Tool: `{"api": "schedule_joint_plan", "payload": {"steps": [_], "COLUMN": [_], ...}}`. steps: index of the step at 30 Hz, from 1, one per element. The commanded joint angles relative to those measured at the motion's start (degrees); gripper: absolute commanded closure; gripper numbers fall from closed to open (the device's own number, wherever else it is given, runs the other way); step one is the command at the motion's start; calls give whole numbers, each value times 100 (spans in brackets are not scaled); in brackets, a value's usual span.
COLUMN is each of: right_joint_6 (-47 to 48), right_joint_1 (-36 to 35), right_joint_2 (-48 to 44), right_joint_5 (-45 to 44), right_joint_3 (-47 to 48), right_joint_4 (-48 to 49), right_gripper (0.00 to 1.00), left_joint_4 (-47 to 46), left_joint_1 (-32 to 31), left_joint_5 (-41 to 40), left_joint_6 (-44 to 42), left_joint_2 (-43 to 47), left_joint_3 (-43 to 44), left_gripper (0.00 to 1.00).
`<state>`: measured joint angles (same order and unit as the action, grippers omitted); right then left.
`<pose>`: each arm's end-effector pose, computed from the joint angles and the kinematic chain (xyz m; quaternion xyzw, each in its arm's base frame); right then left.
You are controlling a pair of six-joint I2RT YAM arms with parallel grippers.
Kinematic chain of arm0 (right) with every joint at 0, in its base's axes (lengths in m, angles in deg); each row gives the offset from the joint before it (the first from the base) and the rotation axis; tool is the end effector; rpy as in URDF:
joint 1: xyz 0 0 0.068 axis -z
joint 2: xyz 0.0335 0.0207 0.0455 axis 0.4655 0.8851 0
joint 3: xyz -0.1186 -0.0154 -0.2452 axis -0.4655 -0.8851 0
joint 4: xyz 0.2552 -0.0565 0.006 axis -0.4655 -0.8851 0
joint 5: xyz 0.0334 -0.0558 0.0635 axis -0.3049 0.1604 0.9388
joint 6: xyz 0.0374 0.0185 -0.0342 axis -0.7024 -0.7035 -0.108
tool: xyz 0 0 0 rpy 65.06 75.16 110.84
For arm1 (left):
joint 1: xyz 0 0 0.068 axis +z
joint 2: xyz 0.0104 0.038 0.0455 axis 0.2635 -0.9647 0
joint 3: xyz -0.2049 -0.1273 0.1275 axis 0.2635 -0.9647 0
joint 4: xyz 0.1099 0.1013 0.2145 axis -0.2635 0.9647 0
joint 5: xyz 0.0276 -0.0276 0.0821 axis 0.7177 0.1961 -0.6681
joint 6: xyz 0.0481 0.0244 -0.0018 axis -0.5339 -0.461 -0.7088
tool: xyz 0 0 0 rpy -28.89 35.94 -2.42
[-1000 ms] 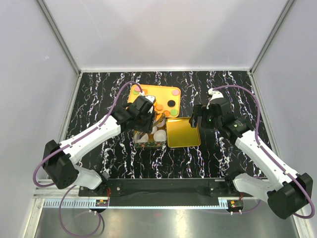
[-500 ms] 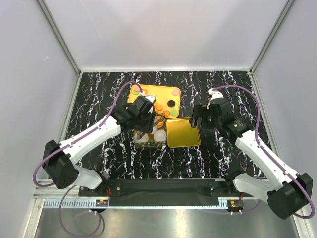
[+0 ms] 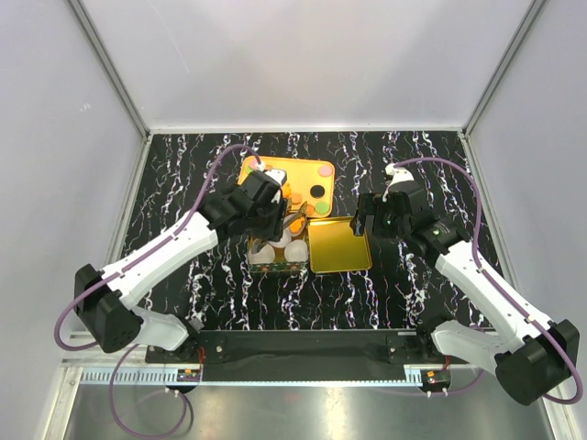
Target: Pack the cookies
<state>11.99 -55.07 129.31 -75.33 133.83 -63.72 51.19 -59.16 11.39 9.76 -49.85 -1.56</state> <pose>0.2038 0.1027 0.3013 -0.0385 0.9016 0.1492 0.4042 0.2062 -0.1929 0.3133 0.1416 0.9405 -0.1282 0.2809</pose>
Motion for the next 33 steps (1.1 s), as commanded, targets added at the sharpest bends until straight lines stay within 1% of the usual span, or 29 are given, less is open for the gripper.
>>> {"api": "schedule_joint_plan", "payload": {"steps": [1, 5, 10, 13, 14, 21, 23, 27, 33], "right_joint_6": [34, 43, 43, 43, 52, 43, 43, 34, 52], "right_joint_1": [17, 17, 17, 17, 17, 17, 17, 17, 17], "right_joint_2": [20, 20, 11, 29, 12, -15, -41, -33, 3], "right_joint_5": [-45, -45, -27, -18, -18, -1, -1, 8, 34], "right_joint_3": [10, 18, 9, 18, 10, 9, 1, -8, 1], "right_joint_4": [162, 145, 163, 171, 163, 163, 163, 180, 198], "right_gripper": [0, 0, 0, 0, 0, 0, 0, 0, 0], "left_joint_4": [-16, 37, 20, -77, -77, -139, -112, -147, -182], "left_joint_1": [19, 169, 590, 898, 977, 1311, 1390, 1478, 1505], "left_joint_5": [-116, -248, -494, -529, -564, -538, -609, -653, -477], "left_joint_6": [-144, -240, -424, -644, -706, -970, -979, -997, -1032], "left_joint_2": [296, 164, -82, -398, -625, -1618, -1760, -1858, -1858], "left_joint_3": [526, 676, 887, 1079, 1142, 1730, 1854, 1810, 1626], "left_gripper": [54, 54, 52, 52, 52, 53, 53, 53, 53]}}
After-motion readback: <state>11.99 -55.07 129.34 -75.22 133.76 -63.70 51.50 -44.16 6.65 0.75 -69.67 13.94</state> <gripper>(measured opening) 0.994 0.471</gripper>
